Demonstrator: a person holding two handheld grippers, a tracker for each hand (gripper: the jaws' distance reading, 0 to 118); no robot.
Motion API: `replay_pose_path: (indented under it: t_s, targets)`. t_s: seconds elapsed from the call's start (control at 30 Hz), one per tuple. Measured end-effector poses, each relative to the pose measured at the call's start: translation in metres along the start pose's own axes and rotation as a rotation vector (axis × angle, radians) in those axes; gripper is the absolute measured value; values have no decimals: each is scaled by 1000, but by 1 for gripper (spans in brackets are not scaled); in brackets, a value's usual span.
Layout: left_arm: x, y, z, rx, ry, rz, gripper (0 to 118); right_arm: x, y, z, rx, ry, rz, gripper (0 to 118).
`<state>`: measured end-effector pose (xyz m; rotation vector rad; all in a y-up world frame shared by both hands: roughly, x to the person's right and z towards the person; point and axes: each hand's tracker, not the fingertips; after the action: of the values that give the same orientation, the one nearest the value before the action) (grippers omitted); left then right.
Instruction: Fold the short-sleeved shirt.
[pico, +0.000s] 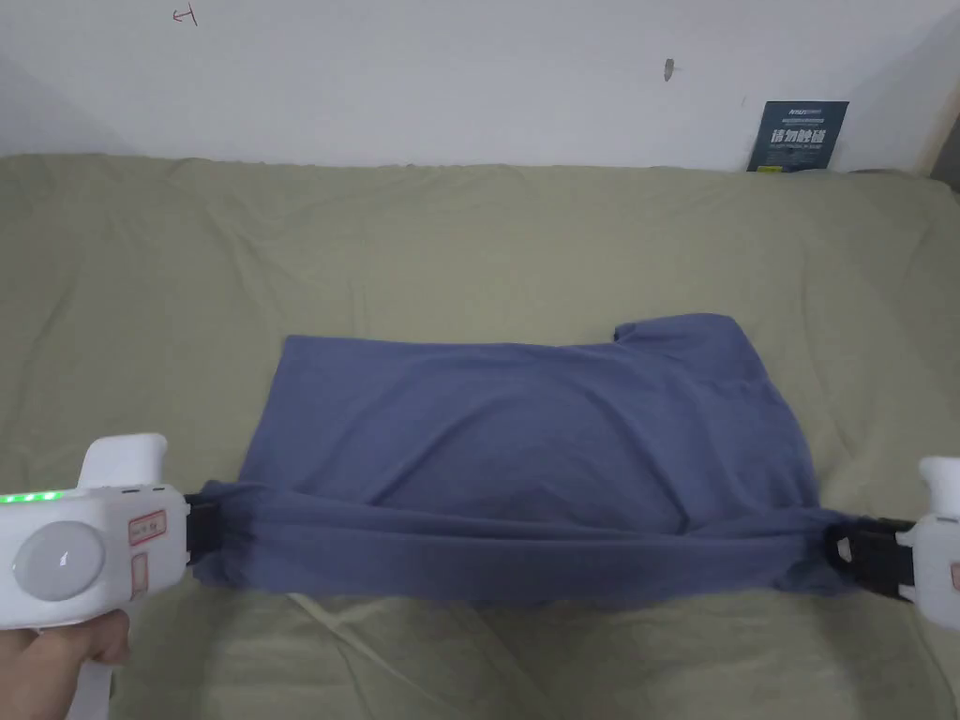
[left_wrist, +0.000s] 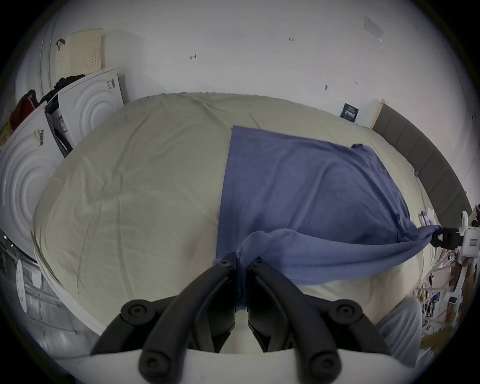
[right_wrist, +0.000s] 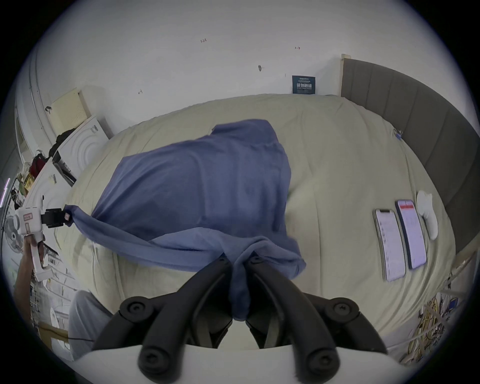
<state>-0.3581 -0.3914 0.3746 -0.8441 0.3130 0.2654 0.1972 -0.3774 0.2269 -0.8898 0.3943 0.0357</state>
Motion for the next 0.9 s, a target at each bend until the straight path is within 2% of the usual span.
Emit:
replay_pose_path:
  t_s: [0.17,0.3,0.43,0.47,0.53,0.57,0.6,0.63,0.67,0.7,0.83,0.9]
  targets:
    - [6,30,-34,-4,18,3,4,-5,40,-38,-25,-25,3,8]
    - [8,46,-65,-35,27,9,4,1,55,-73,-93,-36,-42,8]
    - [14,52,-90,-70,36,4,4,9,61,-101,-155,-28,-119,9]
    - [16,51,-96,-81,41,2,4,10,61,-106,-167,-27,-137,15]
    - [17,50,-105,-93,46,8,6,15,60,-113,-166,-35,-173,35]
    - [15,49,-108,-105,34,40,6,16,60,-113,-154,-53,-187,35]
    - [12,49,-111,-113,47,68,33,17,58,-112,-140,-63,-200,79]
    - [10,47,-113,-145,71,85,76,20,54,-109,-130,-53,-217,105]
    - [8,45,-114,-172,95,109,111,22,51,-105,-121,-57,-231,118]
    - [6,42,-106,-163,116,113,118,22,48,-98,-115,-61,-226,118]
    - [1,28,-75,-127,124,72,115,18,27,-72,-116,-111,-124,118]
    - [-3,18,-52,-108,122,49,111,17,13,-57,-110,-103,-117,118]
